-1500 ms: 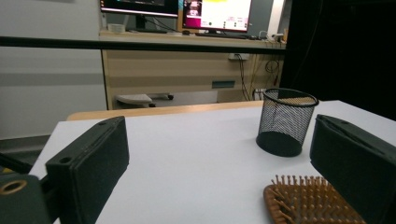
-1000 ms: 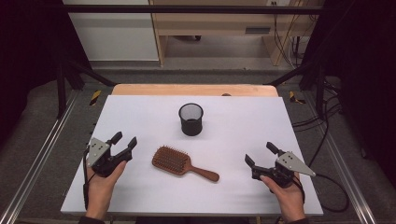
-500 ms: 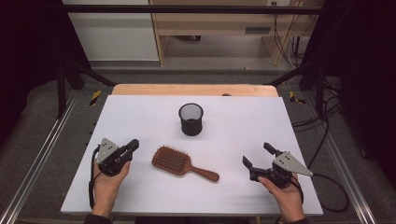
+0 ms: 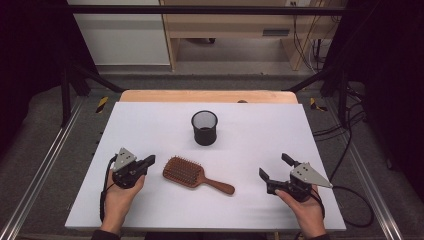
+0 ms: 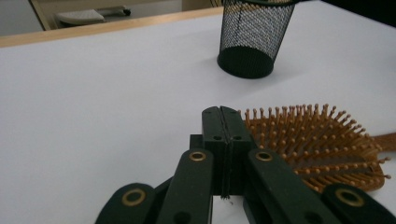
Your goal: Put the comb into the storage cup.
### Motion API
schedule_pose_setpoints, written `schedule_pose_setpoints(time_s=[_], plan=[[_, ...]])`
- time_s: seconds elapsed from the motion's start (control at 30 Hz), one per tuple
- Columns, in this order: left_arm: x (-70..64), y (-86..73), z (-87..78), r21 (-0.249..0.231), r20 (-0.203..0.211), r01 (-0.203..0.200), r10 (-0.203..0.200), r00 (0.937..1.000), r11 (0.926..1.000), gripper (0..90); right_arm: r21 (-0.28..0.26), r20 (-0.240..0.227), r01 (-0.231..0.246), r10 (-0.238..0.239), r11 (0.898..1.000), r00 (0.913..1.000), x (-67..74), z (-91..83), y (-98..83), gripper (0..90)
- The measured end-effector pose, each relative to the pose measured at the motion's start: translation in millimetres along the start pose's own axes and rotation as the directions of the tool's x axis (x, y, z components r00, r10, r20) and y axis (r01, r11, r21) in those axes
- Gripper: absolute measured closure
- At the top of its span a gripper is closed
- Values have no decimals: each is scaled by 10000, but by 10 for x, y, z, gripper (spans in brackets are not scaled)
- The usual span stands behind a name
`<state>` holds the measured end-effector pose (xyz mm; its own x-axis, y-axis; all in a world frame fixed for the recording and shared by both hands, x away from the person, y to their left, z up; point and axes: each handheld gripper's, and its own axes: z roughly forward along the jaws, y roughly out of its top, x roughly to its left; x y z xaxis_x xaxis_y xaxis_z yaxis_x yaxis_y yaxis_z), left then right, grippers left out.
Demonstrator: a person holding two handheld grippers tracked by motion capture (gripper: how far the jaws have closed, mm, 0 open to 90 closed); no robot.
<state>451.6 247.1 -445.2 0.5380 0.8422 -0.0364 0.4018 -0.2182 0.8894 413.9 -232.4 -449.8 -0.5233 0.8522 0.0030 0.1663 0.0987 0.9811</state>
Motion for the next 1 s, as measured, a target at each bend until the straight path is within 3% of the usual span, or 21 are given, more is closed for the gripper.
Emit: schedule_pose_setpoints(time_s=[0.53,0.7,0.9,1.0], plan=[[-45,-16,168,1083,111,-388,378,9992,9934,900,162,-124,118,-116,9998,9999,10,-11,-9,68],[-7,-16,224,1258,106,-288,277,9996,9916,900,138,-108,112,-111,9998,9999,4,-19,-5,68],[-32,-15,316,1677,240,-403,368,9990,9850,900,285,-229,128,-121,9995,9997,16,5,-10,68],[-82,-18,336,1857,147,-759,744,9971,9797,900,374,-207,158,-150,9992,9997,20,14,-10,68]])
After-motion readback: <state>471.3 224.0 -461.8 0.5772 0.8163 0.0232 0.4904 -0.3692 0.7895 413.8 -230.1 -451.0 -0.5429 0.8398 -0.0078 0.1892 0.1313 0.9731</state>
